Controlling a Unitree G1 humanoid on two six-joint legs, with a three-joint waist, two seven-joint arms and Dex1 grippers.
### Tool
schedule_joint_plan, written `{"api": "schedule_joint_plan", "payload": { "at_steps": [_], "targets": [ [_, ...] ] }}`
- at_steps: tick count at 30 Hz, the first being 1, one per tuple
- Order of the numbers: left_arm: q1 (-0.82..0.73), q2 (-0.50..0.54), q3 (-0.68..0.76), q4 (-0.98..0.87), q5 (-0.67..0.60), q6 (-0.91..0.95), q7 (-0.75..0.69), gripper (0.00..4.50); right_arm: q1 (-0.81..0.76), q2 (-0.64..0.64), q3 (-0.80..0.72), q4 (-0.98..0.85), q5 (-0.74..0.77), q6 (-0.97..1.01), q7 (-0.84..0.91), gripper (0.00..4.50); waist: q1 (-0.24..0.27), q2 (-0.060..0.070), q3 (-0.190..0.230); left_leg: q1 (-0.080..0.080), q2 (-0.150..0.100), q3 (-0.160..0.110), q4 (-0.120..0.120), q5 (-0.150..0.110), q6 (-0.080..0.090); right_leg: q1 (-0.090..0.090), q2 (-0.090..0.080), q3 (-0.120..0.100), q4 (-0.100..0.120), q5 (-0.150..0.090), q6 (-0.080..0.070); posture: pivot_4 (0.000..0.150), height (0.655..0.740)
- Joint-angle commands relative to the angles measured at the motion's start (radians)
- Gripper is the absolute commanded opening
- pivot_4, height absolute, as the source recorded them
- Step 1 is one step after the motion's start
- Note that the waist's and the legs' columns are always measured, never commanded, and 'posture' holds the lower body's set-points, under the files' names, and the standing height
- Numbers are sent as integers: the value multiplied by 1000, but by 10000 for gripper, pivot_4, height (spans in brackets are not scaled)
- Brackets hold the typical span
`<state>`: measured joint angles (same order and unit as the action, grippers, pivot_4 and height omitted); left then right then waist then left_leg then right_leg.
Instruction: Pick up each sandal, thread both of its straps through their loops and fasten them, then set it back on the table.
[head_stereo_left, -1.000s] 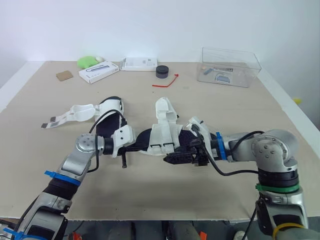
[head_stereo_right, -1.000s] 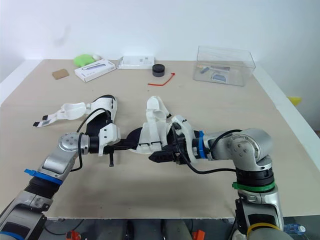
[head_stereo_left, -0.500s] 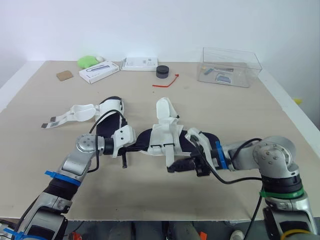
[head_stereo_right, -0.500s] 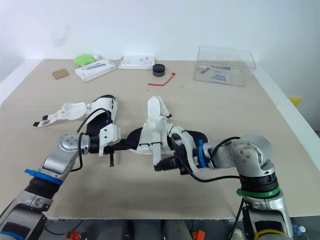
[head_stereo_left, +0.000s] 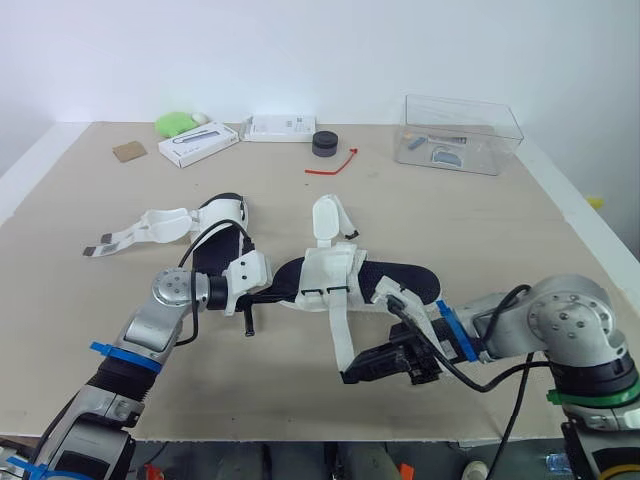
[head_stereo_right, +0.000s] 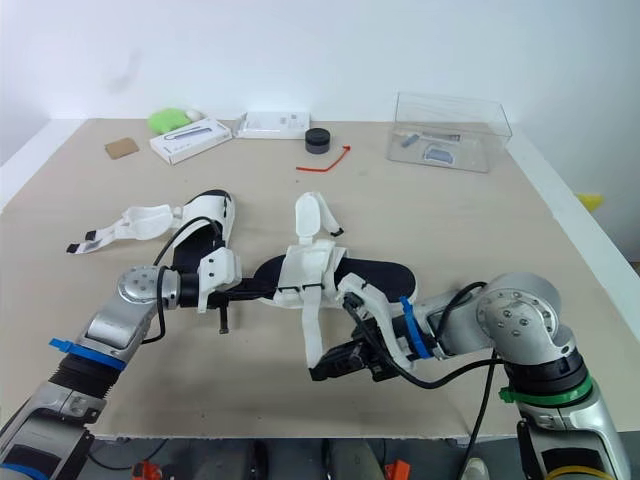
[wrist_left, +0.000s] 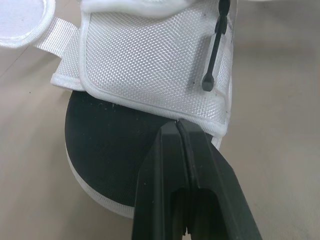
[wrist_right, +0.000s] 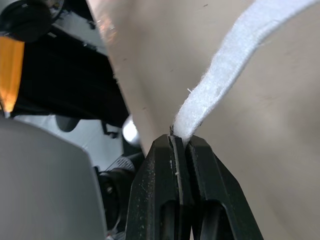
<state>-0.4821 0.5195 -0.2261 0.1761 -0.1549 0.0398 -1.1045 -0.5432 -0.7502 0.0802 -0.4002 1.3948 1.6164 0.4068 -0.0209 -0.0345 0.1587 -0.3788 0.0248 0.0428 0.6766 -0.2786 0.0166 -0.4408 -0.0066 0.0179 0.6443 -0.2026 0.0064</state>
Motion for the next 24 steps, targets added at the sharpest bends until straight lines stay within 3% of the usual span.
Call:
{"api": "schedule_joint_plan", "payload": {
  "at_steps": [1,5,11,14,16,22,24],
  "targets": [
    [18,0,-25,16,30,6,0,0,-13,-15,-8,-41,64,-3,-1,1017,0,0,0,0,0,0,0,0,0,0,0,0,0,0,0,1500,7400],
    [17,0,-26,19,31,5,-1,0,-15,-8,-18,-44,64,-32,-17,1017,0,0,0,0,0,0,0,0,0,0,0,0,0,0,0,1500,7400],
    [12,-1,-27,24,31,2,-2,0,-50,-79,-25,-104,-22,-104,86,20423,1,0,0,0,0,0,0,0,0,0,0,0,0,0,0,1500,7400],
    [9,-1,-27,30,31,-1,-3,0,-26,-217,38,-196,-217,-240,215,35090,1,0,0,-1,0,-1,0,0,0,0,-1,-1,-1,-1,1,1500,7400],
    [6,-3,-27,36,32,-4,-2,0,22,-311,100,-250,-417,-450,338,43819,1,0,0,-1,0,-1,0,0,0,0,-1,-2,-2,-1,1,1500,7400],
    [-3,-11,-30,55,34,-14,-2,0,132,-368,181,-223,-928,-1119,541,44465,1,1,0,1,-1,1,0,0,0,0,0,-1,-2,-1,2,1500,7400],
    [-7,-14,-30,60,34,-15,-3,0,180,-337,176,-141,-1149,-1541,542,44465,3,0,0,2,-1,2,0,0,0,1,0,-2,-2,-1,2,1500,7400]
  ]
}}
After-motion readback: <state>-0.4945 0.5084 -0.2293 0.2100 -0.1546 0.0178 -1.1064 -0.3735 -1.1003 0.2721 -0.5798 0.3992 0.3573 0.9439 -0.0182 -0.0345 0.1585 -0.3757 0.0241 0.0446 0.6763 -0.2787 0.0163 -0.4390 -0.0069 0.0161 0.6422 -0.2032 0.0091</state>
